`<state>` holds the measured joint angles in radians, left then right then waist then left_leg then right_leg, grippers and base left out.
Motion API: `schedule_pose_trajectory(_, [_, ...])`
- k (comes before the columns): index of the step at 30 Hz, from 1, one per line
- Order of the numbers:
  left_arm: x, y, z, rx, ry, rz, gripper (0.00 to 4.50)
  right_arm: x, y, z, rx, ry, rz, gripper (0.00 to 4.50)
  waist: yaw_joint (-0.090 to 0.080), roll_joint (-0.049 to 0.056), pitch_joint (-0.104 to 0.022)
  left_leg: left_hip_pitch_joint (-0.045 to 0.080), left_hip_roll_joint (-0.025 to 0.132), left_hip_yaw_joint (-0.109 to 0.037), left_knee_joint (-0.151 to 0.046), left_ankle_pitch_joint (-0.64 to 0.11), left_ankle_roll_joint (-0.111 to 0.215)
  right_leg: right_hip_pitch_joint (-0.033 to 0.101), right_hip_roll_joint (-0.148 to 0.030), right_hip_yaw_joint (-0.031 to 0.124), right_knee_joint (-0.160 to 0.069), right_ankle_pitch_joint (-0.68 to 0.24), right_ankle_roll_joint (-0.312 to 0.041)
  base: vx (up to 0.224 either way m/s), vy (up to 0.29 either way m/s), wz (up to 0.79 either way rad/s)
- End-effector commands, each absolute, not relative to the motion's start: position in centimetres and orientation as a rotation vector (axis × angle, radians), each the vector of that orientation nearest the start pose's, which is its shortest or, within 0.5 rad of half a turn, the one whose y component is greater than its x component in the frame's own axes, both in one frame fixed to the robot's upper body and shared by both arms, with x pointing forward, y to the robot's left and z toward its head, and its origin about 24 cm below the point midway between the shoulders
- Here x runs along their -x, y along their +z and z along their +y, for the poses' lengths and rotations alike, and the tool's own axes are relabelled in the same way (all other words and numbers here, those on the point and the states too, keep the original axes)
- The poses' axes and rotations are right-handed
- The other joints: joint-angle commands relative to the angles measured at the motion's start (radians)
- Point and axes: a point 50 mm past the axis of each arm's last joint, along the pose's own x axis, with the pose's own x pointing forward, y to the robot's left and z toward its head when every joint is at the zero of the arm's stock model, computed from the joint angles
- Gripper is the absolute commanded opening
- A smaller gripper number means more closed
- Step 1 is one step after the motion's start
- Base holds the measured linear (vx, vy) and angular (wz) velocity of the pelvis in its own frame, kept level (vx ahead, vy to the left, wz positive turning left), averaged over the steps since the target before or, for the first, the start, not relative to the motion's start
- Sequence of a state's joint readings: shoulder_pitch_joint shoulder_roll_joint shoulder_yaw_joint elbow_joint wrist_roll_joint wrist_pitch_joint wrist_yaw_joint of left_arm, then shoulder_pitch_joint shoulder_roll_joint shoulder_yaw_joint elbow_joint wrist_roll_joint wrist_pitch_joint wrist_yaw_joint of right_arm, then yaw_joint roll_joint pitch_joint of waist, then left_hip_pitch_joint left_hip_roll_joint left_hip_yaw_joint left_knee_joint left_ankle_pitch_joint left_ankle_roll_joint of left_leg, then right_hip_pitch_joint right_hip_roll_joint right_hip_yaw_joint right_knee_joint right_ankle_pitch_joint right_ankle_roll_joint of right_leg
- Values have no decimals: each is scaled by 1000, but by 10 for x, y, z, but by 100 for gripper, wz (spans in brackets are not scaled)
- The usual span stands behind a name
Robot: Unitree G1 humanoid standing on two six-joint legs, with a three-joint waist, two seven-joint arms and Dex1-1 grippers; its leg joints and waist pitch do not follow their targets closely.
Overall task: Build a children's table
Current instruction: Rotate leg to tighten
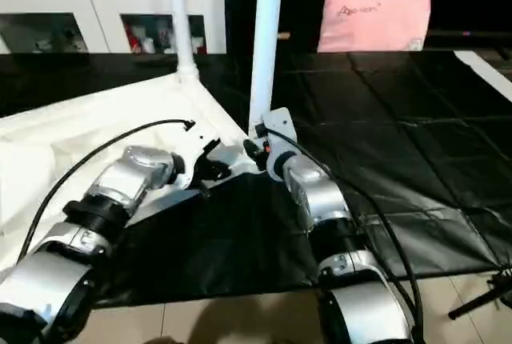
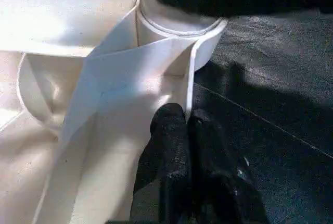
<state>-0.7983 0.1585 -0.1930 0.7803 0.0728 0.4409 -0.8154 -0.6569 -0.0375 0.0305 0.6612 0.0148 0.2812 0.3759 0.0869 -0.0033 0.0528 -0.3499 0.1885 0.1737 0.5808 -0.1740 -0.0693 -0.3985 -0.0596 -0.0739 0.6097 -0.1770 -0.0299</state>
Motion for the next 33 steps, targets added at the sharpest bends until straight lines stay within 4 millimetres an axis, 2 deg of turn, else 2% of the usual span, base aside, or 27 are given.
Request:
schedule_pose_trajectory(1, [-357, 74, 68, -242, -996, 500, 0, -336, 40, -50, 34, 751, 394, 284, 1, -5, -59, 2, 32, -15, -67, -235, 28, 45, -88, 52, -102, -394, -115, 0, 0, 0])
schedule_pose_trajectory(4, [-353, 71, 76, -253, -1045, 514, 0, -336, 43, -67, 28, 772, 368, 313, 3, -8, -63, -2, 35, -15, -67, -201, 34, 50, -88, 54, -94, -328, -128, 0, 0, 0])
schedule_pose_trajectory(5, [-353, 71, 76, -253, -1045, 514, 0, -336, 43, -67, 28, 772, 368, 319, 4, -7, -65, -2, 36, -14, -66, -185, 42, 52, -87, 55, -89, -281, -144, 0, 0, 0])
schedule_pose_trajectory(6, [-349, 71, 83, -281, -1093, 512, 0, -334, 45, -83, 41, 811, 354, 332, 5, -7, -65, -4, 36, -13, -65, -167, 47, 54, -87, 54, -86, -242, -158, 0, 0, 0])
schedule_pose_trajectory(7, [-349, 71, 83, -281, -1093, 512, 0, -334, 45, -83, 41, 811, 354, 346, 8, -8, -67, -4, 36, -13, -63, -161, 52, 57, -88, 54, -84, -221, -162, 0, 0, 0])
schedule_pose_trajectory(9, [-347, 70, 90, -318, -1141, 513, 0, -331, 47, -97, 73, 875, 346, 359, 8, -7, -69, -9, 37, -11, -59, -124, 73, 59, -86, 54, -74, -135, -189, 0, 0, 0])
schedule_pose_trajectory(10, [-345, 70, 94, -342, -1179, 519, 0, -329, 50, -106, 91, 920, 342, 363, 7, -7, -70, -9, 36, -11, -57, -117, 76, 60, -86, 54, -72, -121, -195, 0, 0, 0])
schedule_pose_trajectory(11, [-343, 70, 98, -358, -1212, 524, 0, -327, 52, -113, 105, 960, 339, 383, 9, -7, -68, -9, 36, -11, -57, -124, 81, 63, -84, 53, -74, -124, -194, 0, 0, 0])
schedule_pose_trajectory(12, [-342, 70, 101, -373, -1243, 522, 0, -325, 55, -119, 117, 996, 333, 383, 10, -7, -66, -9, 37, -10, -57, -141, 86, 61, -86, 52, -78, -148, -193, 0, 0, 0])
schedule_pose_trajectory(14, [-339, 71, 108, -393, -1300, 538, 0, -322, 62, -131, 128, 1069, 320, 407, 13, -6, -64, -8, 39, -8, -58, -159, 83, 60, -86, 51, -81, -194, -188, 0, 0, 0])
schedule_pose_trajectory(15, [-337, 71, 111, -415, -1331, 545, 0, -320, 65, -134, 136, 1110, 313, 414, 14, -1, -62, -7, 40, -9, -59, -174, 75, 57, -87, 50, -84, -232, -182, 0, 0, 0])
schedule_pose_trajectory(16, [-337, 71, 112, -423, -1341, 547, 0, -319, 66, -135, 139, 1124, 310, 414, 15, -3, -62, -5, 40, -9, -59, -184, 74, 56, -88, 50, -89, -255, -176, 0, 0, 0])
schedule_pose_trajectory(17, [-335, 71, 115, -444, -1368, 552, 0, -317, 68, -138, 148, 1160, 305, 439, 18, -4, -61, -4, 43, -10, -60, -192, 68, 55, -90, 51, -88, -278, -169, 0, 0, 0])
schedule_pose_trajectory(19, [-333, 72, 118, -462, -1403, 567, 0, -315, 69, -141, 164, 1204, 319, 447, 20, -1, -62, -2, 44, -10, -61, -193, 62, 53, -88, 51, -87, -283, -171, 0, 0, 0])
schedule_pose_trajectory(20, [-329, 73, 124, -482, -1455, 584, 0, -310, 70, -146, 183, 1271, 349, 447, 25, -5, -62, -2, 46, -10, -61, -191, 61, 53, -87, 51, -85, -272, -177, 0, 0, 0])
schedule_pose_trajectory(21, [-328, 74, 126, -492, -1482, 592, 0, -308, 71, -149, 188, 1308, 364, 447, 29, -4, -62, -2, 48, -10, -61, -188, 64, 53, -88, 52, -84, -264, -179, 0, 0, 0])
schedule_pose_trajectory(25, [-324, 75, 130, -513, -1550, 606, 0, -304, 72, -152, 201, 1380, 380, 447, 34, -7, -63, -3, 45, -9, -59, -181, 61, 52, -89, 51, -82, -260, -182, 0, 0, 0])
schedule_pose_trajectory(29, [-314, 75, 132, -538, -1662, 630, 0, -301, 71, -151, 155, 1462, 393, 407, 38, -10, -64, -4, 47, -9, -59, -168, 63, 52, -89, 51, -79, -256, -185, 0, 0, 0])
schedule_pose_trajectory(31, [-313, 74, 132, -539, -1679, 632, 0, -301, 71, -150, 151, 1471, 394, 378, 41, -8, -64, -1, 48, -8, -59, -167, 62, 49, -88, 51, -79, -252, -189, 0, 0, 0])
schedule_pose_trajectory(33, [-310, 74, 132, -546, -1704, 635, 0, -300, 70, -149, 148, 1482, 395, 365, 49, -7, -63, 1, 48, -7, -59, -173, 57, 47, -89, 51, -80, -269, -186, 0, 0, 0])
